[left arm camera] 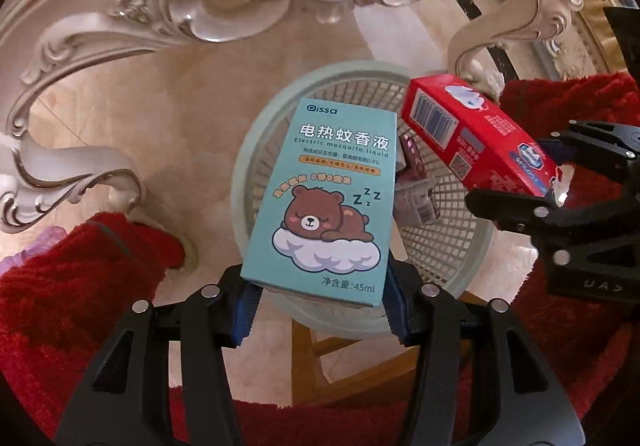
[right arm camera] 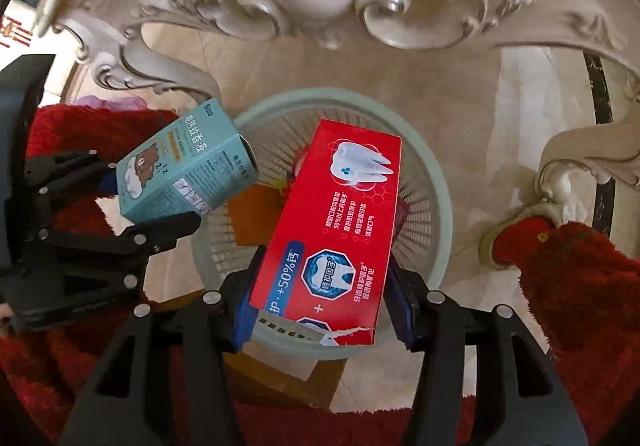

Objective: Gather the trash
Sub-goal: 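Carry teal and red boxes over the wastebasket and release both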

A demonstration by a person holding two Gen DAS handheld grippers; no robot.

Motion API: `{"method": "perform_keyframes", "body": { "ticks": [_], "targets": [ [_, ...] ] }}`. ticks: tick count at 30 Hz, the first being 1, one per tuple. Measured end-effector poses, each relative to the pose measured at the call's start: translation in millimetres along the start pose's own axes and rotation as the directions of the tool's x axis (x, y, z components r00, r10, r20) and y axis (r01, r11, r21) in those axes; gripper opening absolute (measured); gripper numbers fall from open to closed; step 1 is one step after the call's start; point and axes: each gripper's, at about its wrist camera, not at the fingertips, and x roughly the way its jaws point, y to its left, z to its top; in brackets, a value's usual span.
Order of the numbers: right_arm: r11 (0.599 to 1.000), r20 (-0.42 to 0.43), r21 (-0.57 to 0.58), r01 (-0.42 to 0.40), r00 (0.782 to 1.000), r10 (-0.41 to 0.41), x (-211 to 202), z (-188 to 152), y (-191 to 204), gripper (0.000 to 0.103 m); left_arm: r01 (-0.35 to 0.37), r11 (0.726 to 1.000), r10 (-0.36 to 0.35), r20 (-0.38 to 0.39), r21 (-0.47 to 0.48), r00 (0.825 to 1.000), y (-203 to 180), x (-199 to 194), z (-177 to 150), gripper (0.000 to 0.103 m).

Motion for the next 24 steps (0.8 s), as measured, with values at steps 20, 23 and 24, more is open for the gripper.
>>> {"method": "perform_keyframes", "body": {
  "ticks": [20,23,24],
  "targets": [
    [1.0,-0.028,0.019,0.02,0.999,-0.019,1,-13,-11,0.081,-0.023,0.999,0.021,-0.032,-0.049,0.999,3,9,-2,0.093],
    [0.999,0.048,0.008,0.046,0.998,-0.046,-22,-14,-5,0.096,-0.05,0.993,0.062,0.107,-0.11,0.992,13,-25,-6,0.094],
    [0.998,0.091,0.008,0.061,0.994,-0.061,-37,-16,-1,0.096,-0.064,0.988,0.087,0.167,-0.141,0.982,17,-44,-8,0.094]
  ]
}}
